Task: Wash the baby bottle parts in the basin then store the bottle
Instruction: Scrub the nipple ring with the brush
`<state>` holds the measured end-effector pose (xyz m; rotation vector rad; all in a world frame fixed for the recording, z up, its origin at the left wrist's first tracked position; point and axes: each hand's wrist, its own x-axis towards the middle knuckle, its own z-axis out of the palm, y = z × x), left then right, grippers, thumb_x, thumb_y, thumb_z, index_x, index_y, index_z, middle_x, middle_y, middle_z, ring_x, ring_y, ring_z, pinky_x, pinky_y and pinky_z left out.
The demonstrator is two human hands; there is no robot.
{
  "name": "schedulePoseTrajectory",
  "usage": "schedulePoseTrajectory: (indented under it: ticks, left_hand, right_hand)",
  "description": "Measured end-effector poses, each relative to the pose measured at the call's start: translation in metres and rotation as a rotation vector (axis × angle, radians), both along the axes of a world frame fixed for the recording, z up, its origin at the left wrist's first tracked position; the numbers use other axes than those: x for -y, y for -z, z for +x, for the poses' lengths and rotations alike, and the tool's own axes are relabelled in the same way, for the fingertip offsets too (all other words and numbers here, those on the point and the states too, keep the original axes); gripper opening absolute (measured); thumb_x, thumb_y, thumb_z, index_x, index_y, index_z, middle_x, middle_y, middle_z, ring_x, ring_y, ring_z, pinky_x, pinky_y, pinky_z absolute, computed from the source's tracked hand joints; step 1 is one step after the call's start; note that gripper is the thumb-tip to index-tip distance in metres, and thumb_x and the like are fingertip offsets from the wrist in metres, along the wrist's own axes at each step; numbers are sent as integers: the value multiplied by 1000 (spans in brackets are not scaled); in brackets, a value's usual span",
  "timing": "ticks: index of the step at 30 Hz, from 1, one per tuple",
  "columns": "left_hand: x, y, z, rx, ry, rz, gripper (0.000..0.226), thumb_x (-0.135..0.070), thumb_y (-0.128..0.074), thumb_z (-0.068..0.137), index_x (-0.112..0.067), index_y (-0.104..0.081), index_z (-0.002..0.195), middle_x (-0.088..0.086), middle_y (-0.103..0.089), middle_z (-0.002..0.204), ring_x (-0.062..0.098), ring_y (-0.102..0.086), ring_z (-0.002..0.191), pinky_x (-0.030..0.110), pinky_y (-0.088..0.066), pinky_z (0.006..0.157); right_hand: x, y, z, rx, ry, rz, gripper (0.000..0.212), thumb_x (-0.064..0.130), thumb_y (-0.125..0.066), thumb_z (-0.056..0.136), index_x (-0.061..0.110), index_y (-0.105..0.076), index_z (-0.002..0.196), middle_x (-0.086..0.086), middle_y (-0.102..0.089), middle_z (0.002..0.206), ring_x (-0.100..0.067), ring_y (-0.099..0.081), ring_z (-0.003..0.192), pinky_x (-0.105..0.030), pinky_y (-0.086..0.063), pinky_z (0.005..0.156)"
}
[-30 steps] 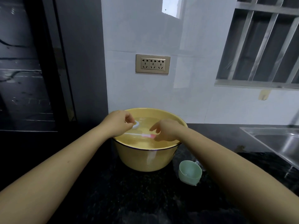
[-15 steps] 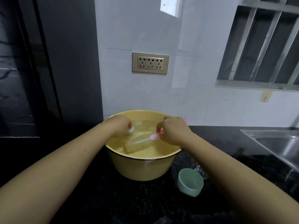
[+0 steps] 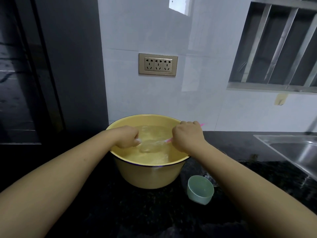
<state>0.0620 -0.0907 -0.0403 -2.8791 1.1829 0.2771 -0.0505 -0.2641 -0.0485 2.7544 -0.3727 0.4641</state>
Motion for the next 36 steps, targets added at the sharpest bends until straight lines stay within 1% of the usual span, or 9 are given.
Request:
schedulePoseTrajectory:
  ticks: [3, 10, 15, 18, 20, 22, 28, 33, 36]
  left_hand:
    - [-1, -1, -3, 8, -24, -44, 38, -33, -38, 98, -4, -59, 112, 13, -63, 114, 24, -51, 91, 31, -41, 80]
    - [0, -3, -8, 14, -124, -78, 33, -28, -41, 98, -6, -65, 107, 2, -55, 82, 18, -51, 73, 24, -42, 63]
    - [2, 3, -6, -149, -178, -169, 30, -20, -43, 97, -3, -63, 112, 3, -57, 85, 12, -51, 59, 17, -42, 51]
    - [2, 1, -7, -265, -184, -231, 29, -17, -42, 98, -5, -63, 115, 0, -56, 76, 12, -51, 60, 17, -45, 50]
    - [1, -1, -7, -320, -186, -287, 29, -18, -43, 97, -12, -62, 119, 3, -58, 84, 16, -52, 68, 20, -45, 59]
    - [-1, -1, -7, -379, -192, -334, 29, -16, -43, 97, -15, -64, 118, 5, -62, 95, 16, -52, 74, 20, -46, 61]
    - [0, -2, -10, -498, -235, -442, 24, -11, -46, 97, -12, -66, 110, -2, -56, 82, 11, -50, 68, 13, -47, 44]
    - [-1, 2, -6, -534, -257, -527, 23, -13, -47, 97, -6, -65, 111, 4, -61, 78, 11, -58, 68, 18, -54, 60]
    - [-2, 2, -5, -507, -245, -567, 23, -12, -50, 96, -3, -66, 111, 5, -62, 79, 9, -59, 65, 15, -54, 54]
  right_hand:
    - [-1, 0, -1, -34, -7, -25, 45, 51, -41, 94, 13, -66, 92, -7, -63, 102, -28, -57, 96, -35, -31, 82]
    - [-2, -17, -8, -194, -156, -97, 51, 53, -31, 98, 14, -64, 102, -4, -63, 106, -27, -61, 98, -30, -35, 68]
    - [4, -43, -27, -98, -341, -174, 33, 45, -37, 99, 44, -52, 128, 1, -62, 110, -25, -62, 102, -27, -34, 68]
    - [11, -52, -32, -9, -529, -222, 28, 39, -48, 95, 42, -64, 118, -2, -64, 82, -29, -67, 73, -27, -33, 59]
    - [14, -52, -30, -21, -581, -273, 26, 36, -56, 82, 36, -74, 100, -1, -58, 59, -27, -61, 44, -25, -32, 49]
    - [18, -48, -26, -33, -607, -331, 30, 30, -51, 81, 35, -75, 99, 0, -53, 53, -24, -54, 36, -25, -34, 42]
    - [17, -46, -24, 55, -630, -434, 53, 8, -36, 78, 33, -72, 108, -5, -50, 56, -22, -47, 38, -27, -30, 43]
    - [21, -41, -21, -1, -583, -464, 51, 7, -40, 79, 33, -72, 108, -5, -48, 58, -24, -49, 37, -25, -26, 43]
    - [13, -39, -25, -219, -427, -383, 50, 14, -39, 97, 45, -46, 135, -6, -45, 83, -30, -64, 71, -26, -22, 47]
